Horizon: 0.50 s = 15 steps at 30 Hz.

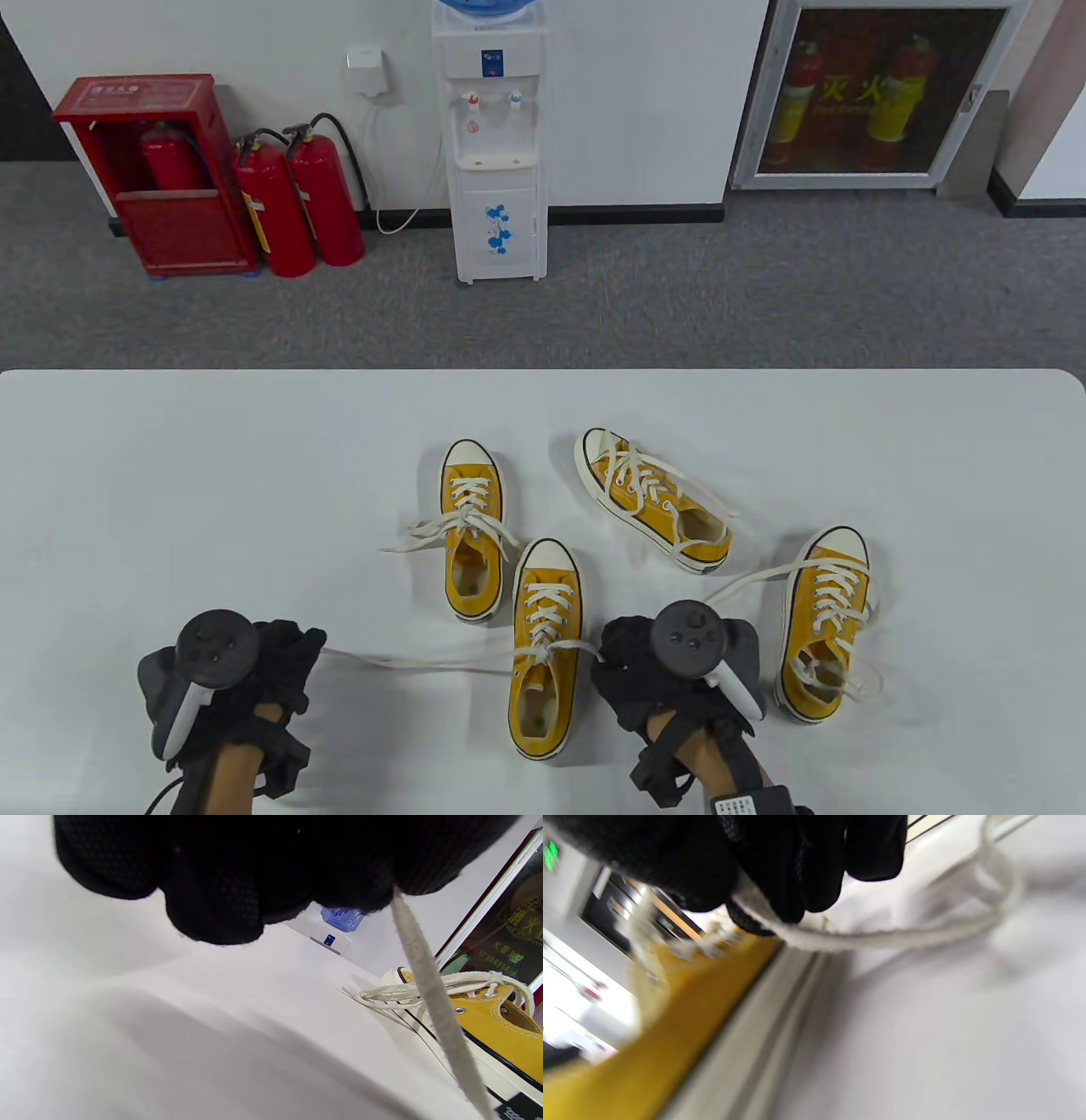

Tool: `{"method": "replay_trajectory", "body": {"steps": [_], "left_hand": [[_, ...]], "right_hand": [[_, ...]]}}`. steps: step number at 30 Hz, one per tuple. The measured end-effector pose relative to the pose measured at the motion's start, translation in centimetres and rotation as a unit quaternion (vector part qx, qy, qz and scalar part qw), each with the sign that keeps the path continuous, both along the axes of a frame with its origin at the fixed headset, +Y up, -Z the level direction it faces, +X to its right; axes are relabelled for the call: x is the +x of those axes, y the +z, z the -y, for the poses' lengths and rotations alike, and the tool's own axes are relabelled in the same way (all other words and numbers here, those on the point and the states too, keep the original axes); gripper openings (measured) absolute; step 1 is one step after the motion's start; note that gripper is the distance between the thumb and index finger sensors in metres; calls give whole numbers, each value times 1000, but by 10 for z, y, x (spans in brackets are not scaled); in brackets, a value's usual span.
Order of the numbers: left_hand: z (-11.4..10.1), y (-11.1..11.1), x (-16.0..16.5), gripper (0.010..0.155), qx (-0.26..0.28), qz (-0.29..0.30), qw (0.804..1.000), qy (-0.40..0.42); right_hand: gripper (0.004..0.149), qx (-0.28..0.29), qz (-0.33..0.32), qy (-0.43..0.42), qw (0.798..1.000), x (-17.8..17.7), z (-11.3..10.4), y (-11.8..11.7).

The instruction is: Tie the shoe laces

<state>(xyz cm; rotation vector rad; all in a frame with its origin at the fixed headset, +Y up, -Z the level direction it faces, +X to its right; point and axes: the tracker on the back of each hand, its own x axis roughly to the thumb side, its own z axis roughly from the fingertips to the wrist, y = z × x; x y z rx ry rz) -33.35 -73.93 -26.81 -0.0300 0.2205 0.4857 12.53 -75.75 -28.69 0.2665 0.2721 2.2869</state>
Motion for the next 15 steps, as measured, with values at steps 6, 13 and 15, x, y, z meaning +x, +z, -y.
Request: {"method": "replay_trajectory", "body": {"steps": [6,13,15], "left_hand": [[0,0,1,39,-1,-5,1000,-1],[0,1,1,39,-1,-5,1000,3],[-2,1,2,39,2,-3,1000,5]], "right_hand": [[43,-1,-11,-177,984,10,-7,0],[42,6,-14,-289,957,-3,-12,7],[43,2,-3,-318,948,-8,-13,6]]}}
